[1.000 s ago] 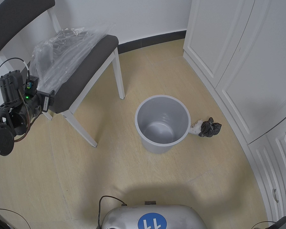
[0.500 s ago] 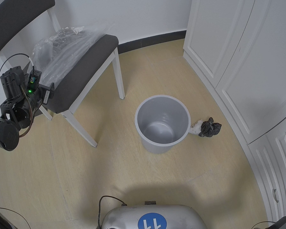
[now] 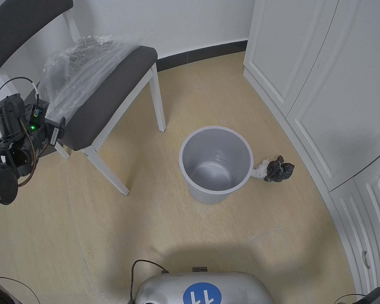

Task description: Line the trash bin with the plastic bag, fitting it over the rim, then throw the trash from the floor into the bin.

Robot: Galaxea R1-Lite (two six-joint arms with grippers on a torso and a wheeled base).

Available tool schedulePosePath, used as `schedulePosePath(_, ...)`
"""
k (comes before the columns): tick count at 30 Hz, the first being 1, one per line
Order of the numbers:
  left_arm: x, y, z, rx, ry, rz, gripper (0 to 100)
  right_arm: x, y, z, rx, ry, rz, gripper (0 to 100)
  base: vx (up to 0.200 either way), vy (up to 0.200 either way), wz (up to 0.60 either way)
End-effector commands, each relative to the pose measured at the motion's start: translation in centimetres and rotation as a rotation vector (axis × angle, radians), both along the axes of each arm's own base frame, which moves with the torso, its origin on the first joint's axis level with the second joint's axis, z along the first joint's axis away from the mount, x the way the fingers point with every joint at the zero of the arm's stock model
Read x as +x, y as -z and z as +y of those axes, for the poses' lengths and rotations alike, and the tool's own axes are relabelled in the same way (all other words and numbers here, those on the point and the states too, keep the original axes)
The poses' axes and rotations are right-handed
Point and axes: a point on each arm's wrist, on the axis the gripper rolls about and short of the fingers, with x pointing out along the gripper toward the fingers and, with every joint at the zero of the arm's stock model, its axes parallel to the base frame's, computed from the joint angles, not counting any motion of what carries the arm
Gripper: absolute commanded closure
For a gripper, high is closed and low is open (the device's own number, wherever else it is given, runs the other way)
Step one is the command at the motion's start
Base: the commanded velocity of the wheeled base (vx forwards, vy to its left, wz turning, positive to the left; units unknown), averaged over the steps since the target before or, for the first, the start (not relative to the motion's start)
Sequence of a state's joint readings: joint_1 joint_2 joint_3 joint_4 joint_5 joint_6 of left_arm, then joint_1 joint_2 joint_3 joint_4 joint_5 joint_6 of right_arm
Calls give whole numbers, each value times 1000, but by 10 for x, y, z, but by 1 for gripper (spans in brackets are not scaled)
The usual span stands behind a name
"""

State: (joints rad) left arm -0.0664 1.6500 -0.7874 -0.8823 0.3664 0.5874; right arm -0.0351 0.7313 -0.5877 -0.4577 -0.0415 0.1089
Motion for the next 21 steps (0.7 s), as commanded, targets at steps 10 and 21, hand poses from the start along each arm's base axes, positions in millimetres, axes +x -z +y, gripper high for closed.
schedulePosePath(10, 14, 3, 8, 13, -18, 1, 0, -2, 0, 0, -3, -4, 0, 0, 0, 0, 0)
schedulePosePath(21, 24, -19, 8, 41, -35, -122, 0, -14, -6, 1, -6, -18, -51, 0, 0, 0, 0)
